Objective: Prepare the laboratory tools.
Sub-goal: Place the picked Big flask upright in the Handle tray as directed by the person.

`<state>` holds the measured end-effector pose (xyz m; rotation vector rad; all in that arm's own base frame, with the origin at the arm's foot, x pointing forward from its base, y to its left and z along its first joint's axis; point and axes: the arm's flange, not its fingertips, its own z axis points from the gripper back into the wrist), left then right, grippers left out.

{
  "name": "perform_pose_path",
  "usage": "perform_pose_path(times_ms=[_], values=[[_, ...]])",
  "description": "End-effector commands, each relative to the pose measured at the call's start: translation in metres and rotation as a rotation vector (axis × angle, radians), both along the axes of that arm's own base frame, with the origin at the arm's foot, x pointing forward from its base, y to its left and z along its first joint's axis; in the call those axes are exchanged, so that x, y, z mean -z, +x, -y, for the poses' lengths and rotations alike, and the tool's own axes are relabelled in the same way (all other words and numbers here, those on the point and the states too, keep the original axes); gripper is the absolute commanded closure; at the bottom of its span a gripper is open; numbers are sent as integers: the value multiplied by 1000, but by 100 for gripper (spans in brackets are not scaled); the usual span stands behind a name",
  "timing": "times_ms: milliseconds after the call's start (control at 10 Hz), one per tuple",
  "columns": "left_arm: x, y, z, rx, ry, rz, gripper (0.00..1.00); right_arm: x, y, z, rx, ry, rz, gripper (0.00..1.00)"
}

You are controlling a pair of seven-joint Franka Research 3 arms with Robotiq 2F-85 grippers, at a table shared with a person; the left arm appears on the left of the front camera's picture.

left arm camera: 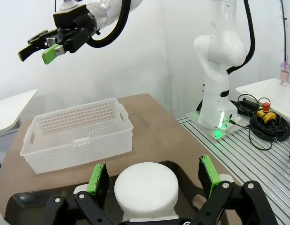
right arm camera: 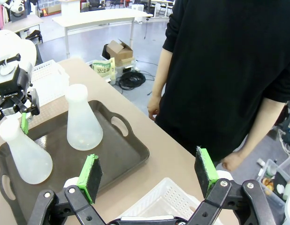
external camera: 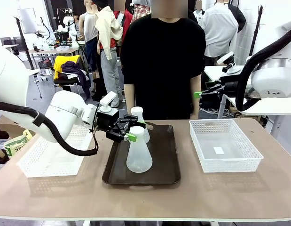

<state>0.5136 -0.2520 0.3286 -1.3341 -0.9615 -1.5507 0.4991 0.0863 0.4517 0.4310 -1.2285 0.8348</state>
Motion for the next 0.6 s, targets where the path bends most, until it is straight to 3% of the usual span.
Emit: perform_pose_path(times_ms=[0, 500], values=[[-1, 0, 1, 3, 4, 4, 0, -1, -1, 0, 7, -4, -16, 0], [-1, 0, 1, 3, 4, 4, 0, -1, -1, 0, 7, -4, -16, 0]])
